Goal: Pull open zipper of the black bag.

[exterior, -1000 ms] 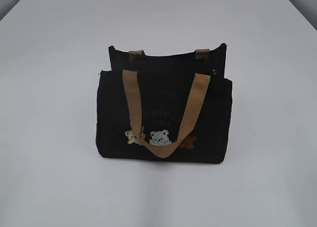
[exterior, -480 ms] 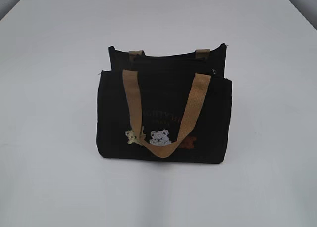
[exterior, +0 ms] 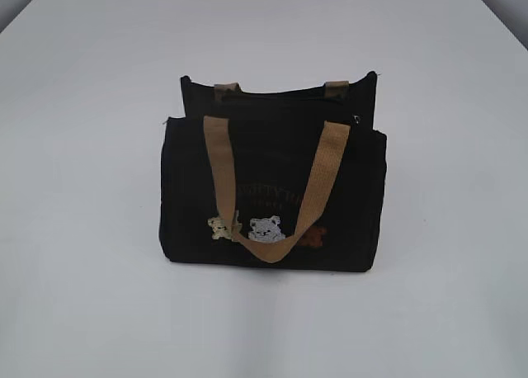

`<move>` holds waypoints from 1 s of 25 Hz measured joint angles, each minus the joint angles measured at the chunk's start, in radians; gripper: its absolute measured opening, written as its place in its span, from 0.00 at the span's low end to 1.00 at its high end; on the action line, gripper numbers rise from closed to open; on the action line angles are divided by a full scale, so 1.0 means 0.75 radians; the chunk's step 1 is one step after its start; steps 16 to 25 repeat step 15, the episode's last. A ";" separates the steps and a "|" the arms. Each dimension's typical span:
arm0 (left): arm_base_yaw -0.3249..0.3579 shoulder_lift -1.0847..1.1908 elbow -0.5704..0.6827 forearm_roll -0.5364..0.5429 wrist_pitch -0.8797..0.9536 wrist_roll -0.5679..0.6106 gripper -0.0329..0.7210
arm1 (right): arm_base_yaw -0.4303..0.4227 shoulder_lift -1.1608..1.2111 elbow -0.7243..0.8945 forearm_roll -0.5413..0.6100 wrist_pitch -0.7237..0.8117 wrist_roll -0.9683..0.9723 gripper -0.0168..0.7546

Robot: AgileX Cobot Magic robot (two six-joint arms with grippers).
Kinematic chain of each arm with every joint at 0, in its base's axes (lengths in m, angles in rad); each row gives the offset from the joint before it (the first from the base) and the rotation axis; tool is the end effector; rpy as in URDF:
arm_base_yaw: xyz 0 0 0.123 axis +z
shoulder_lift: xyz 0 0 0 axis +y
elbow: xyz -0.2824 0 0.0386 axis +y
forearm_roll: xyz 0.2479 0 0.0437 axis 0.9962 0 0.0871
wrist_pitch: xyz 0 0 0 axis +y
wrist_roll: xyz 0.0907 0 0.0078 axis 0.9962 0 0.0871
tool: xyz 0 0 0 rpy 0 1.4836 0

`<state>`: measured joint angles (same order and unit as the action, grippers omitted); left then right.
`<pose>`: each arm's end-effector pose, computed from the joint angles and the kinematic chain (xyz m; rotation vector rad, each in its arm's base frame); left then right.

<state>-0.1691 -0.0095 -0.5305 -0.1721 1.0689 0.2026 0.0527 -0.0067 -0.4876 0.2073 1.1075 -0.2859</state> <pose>-0.0132 -0.0116 0.2858 0.3832 1.9687 -0.1831 -0.0083 0.0164 0.2714 -0.3650 2.0479 0.1082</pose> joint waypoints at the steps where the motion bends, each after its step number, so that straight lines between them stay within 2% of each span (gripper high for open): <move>1: 0.064 0.000 0.000 0.000 0.000 0.000 0.36 | -0.018 0.000 0.000 0.000 0.000 0.000 0.51; 3: 0.167 0.000 0.000 0.001 0.000 0.000 0.36 | -0.050 0.000 0.000 0.000 0.000 0.000 0.51; 5: 0.203 0.000 0.000 0.001 -0.001 0.000 0.36 | -0.062 0.000 0.000 0.003 0.000 0.000 0.51; 25: 0.195 0.000 0.000 0.001 -0.001 0.000 0.36 | -0.063 0.000 0.000 0.007 0.000 0.000 0.51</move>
